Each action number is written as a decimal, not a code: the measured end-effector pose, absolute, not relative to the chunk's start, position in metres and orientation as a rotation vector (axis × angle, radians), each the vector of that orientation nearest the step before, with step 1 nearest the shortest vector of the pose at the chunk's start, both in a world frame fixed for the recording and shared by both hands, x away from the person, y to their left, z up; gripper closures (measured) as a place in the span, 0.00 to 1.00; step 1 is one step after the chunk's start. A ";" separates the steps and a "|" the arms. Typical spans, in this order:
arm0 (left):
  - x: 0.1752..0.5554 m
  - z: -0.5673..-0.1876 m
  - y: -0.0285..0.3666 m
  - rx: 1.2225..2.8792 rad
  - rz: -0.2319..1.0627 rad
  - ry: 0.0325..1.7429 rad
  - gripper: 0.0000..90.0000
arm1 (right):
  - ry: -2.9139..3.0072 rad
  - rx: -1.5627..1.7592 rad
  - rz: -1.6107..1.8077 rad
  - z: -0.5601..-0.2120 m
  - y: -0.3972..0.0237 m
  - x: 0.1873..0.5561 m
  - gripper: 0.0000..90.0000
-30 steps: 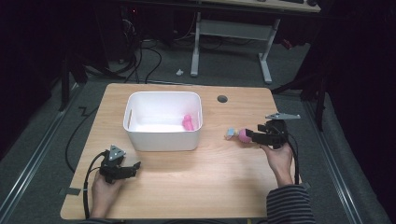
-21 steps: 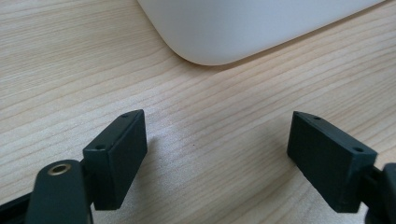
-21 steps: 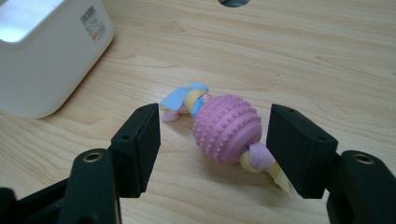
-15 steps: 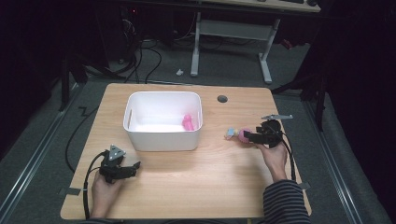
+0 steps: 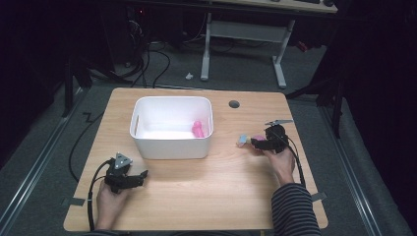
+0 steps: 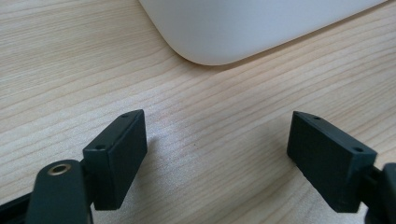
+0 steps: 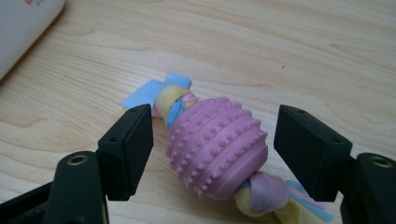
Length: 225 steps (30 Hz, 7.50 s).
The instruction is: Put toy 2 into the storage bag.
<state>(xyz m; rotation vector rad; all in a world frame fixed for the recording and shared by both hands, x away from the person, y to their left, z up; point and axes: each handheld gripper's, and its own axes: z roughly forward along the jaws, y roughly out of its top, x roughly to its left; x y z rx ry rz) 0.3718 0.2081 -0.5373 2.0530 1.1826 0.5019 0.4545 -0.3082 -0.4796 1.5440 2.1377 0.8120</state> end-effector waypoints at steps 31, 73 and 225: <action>0.372 -0.537 0.208 2.052 0.500 1.182 0.23 | 2.206 1.548 0.689 -0.486 -0.304 0.452 0.37; 0.372 -0.537 0.209 2.054 0.499 1.181 0.23 | 2.216 1.514 0.983 -0.429 -0.310 0.416 0.37; 0.372 -0.537 0.208 2.056 0.497 1.178 0.22 | 2.693 1.090 1.065 -0.372 -0.082 0.468 0.36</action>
